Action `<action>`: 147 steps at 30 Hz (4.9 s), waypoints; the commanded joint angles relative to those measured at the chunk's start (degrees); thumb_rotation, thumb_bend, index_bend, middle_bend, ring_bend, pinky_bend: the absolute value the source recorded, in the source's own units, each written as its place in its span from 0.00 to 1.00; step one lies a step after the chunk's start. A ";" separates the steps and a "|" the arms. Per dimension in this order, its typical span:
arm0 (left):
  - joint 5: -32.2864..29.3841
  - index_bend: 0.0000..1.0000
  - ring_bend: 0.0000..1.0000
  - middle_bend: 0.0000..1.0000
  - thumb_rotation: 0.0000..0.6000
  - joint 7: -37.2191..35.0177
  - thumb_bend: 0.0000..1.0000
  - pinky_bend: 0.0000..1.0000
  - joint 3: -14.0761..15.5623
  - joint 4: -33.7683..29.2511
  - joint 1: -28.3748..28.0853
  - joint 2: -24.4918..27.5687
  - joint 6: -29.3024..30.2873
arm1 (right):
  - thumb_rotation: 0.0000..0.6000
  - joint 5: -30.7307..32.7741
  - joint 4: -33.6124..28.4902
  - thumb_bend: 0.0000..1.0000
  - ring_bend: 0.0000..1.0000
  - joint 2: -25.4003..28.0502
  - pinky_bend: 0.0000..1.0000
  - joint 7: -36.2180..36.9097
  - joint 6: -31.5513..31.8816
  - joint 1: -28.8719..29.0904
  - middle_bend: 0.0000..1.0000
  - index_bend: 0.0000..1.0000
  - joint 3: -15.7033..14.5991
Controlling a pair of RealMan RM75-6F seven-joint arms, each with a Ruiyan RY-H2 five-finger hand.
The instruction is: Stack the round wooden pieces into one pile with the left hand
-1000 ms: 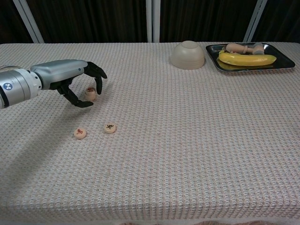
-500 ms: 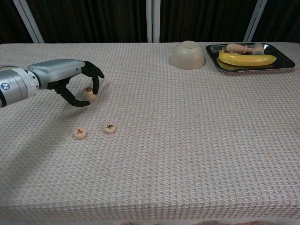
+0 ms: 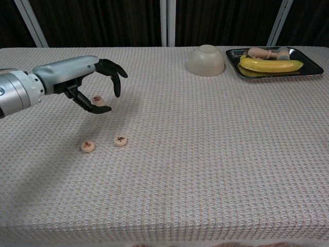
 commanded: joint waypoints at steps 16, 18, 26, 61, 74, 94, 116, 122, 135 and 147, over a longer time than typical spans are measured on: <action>-4.17 0.37 0.00 0.10 1.00 7.76 0.20 0.00 2.54 -7.62 0.56 0.38 -4.83 | 1.00 -0.26 0.75 0.09 0.00 -0.10 0.00 1.62 0.75 -0.31 0.00 0.00 0.08; -4.19 0.37 0.00 0.10 1.00 8.00 0.20 0.00 2.62 -8.01 0.65 0.58 -4.80 | 1.00 -0.28 0.87 0.09 0.00 -0.18 0.00 1.68 0.64 -0.26 0.00 0.00 0.05; -3.59 0.39 0.00 0.10 1.00 9.58 0.20 0.00 3.51 -5.88 1.15 -1.41 -4.20 | 1.00 -0.36 0.87 0.09 0.00 -0.12 0.00 1.93 0.90 -0.45 0.00 0.00 -0.01; -1.55 0.49 0.00 0.11 1.00 5.02 0.27 0.00 3.54 -2.25 1.67 -3.21 -4.15 | 1.00 -0.50 0.71 0.09 0.00 0.10 0.00 1.83 0.41 -0.23 0.00 0.00 -0.11; -1.70 0.51 0.00 0.12 1.00 4.94 0.31 0.00 0.88 -5.98 2.54 1.08 -0.30 | 1.00 -0.50 1.15 0.09 0.00 -0.08 0.00 2.22 0.52 -0.33 0.00 0.00 -0.14; -10.03 0.52 0.00 0.12 1.00 4.43 0.31 0.00 -3.34 4.85 -0.03 0.42 -6.33 | 1.00 -1.37 1.20 0.09 0.00 -0.49 0.00 2.21 0.49 -0.16 0.00 0.00 -0.50; -8.17 0.50 0.00 0.13 1.00 0.76 0.31 0.00 -2.99 7.15 -0.26 -0.57 -6.37 | 1.00 -1.19 1.47 0.09 0.00 -0.45 0.00 2.79 -0.03 0.10 0.00 0.00 -0.49; -7.31 0.46 0.00 0.13 1.00 -0.67 0.31 0.00 -2.75 8.05 -0.17 -0.83 -6.04 | 1.00 -1.01 1.19 0.09 0.00 -0.44 0.00 2.34 -0.20 0.23 0.00 0.00 -0.40; -6.64 0.41 0.00 0.13 1.00 -1.20 0.31 0.00 -2.27 7.63 0.49 -0.22 -5.16 | 1.00 -0.80 0.98 0.09 0.00 -0.44 0.00 2.00 -0.21 0.15 0.00 0.00 -0.45; -5.19 0.27 0.00 0.11 1.00 3.03 0.31 0.00 -0.64 -3.01 5.06 5.75 1.93 | 1.00 -1.06 1.53 0.09 0.00 -0.69 0.00 2.60 -0.14 0.20 0.00 0.00 -0.51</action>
